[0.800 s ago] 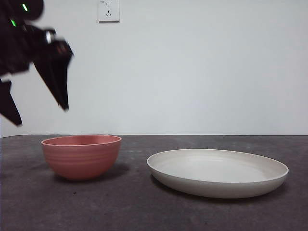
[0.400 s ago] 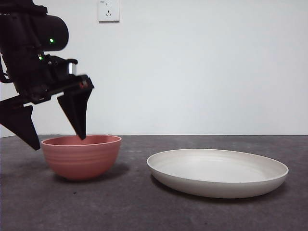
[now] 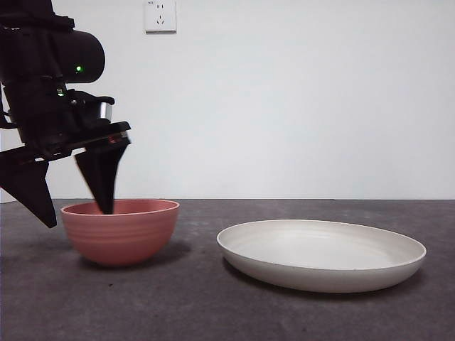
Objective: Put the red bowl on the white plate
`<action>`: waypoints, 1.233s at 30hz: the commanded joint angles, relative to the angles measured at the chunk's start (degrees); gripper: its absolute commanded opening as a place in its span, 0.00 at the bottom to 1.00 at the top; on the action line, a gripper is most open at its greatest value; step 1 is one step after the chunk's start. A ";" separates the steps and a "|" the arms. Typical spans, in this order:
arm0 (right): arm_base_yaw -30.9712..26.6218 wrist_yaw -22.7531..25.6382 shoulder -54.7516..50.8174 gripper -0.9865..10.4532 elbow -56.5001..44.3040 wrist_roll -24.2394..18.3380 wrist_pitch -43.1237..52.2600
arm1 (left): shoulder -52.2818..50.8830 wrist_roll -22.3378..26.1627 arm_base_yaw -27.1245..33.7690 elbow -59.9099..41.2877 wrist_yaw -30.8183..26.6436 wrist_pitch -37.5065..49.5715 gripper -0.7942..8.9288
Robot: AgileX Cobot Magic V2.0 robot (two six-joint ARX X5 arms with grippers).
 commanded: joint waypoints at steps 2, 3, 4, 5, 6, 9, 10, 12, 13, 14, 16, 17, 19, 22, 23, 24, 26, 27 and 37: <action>0.20 -0.13 0.17 0.57 1.01 -0.22 1.07 | 1.73 -0.33 -0.50 1.18 -0.28 -0.42 0.39; 0.20 -0.13 0.17 0.57 1.01 -0.22 1.27 | 2.01 -0.33 -0.50 1.18 -0.28 -0.26 0.39; 0.20 -0.13 0.17 0.57 1.01 -0.22 1.40 | 2.29 -0.31 -0.52 1.18 -0.28 -0.17 0.39; 0.20 -0.13 0.17 0.57 1.01 -0.22 1.46 | 2.47 -0.31 -0.52 1.18 -0.28 -0.17 0.38; 0.20 -0.13 0.17 0.57 1.01 -0.22 1.49 | 2.69 -0.28 -0.52 1.18 -0.28 -0.15 0.34; 0.20 -0.13 0.17 0.57 1.01 -0.22 1.49 | 2.75 -0.28 -0.52 1.18 -0.28 0.07 0.24; 0.20 -0.13 0.17 0.57 1.01 -0.22 1.49 | 2.75 -0.31 -0.52 1.18 -0.28 0.31 0.20; 0.20 -0.13 0.17 0.57 1.01 -0.20 1.49 | 2.75 -0.33 -0.52 1.18 -0.28 0.96 0.12; 0.20 -0.13 0.17 0.57 1.01 -0.22 1.49 | 2.75 -0.33 -0.52 1.18 -0.28 1.36 0.09; 0.20 -0.15 0.17 0.57 1.01 -0.22 1.49 | 2.75 -0.35 -0.55 1.20 -0.28 1.62 0.09; 0.20 -0.15 0.17 0.57 1.01 -0.20 1.46 | 2.75 -0.61 -0.55 1.33 -0.28 1.81 0.09; 0.20 -0.15 0.17 0.57 1.01 -0.20 1.46 | 2.75 -0.59 -0.55 1.42 -0.31 1.79 0.09; 0.20 -0.15 0.17 0.57 1.01 -0.20 1.46 | 2.75 -0.61 -0.52 1.86 -0.37 1.44 0.09; 0.20 -0.15 0.17 0.57 1.01 -0.20 1.46 | 2.75 -1.81 -0.55 3.39 -1.03 0.13 0.09; 0.20 -0.15 0.17 0.57 1.01 -0.20 1.46 | 2.75 -2.08 -0.55 4.20 -1.20 -0.59 0.09; 0.20 -0.15 0.17 0.57 1.01 -0.20 1.46 | 2.75 -2.75 -0.59 5.09 -1.20 -1.46 0.09; 0.20 -0.15 0.17 0.57 1.01 -0.22 1.49 | 2.75 -4.33 -1.16 6.93 -1.20 -3.06 0.09; 0.20 -0.15 0.17 0.57 1.01 -0.22 1.46 | 2.75 -4.94 -1.62 7.93 -1.20 -3.80 0.09; 0.20 -0.13 0.20 0.57 1.01 -0.22 1.64 | 4.17 -6.56 -12.13 15.47 -1.20 -5.07 0.09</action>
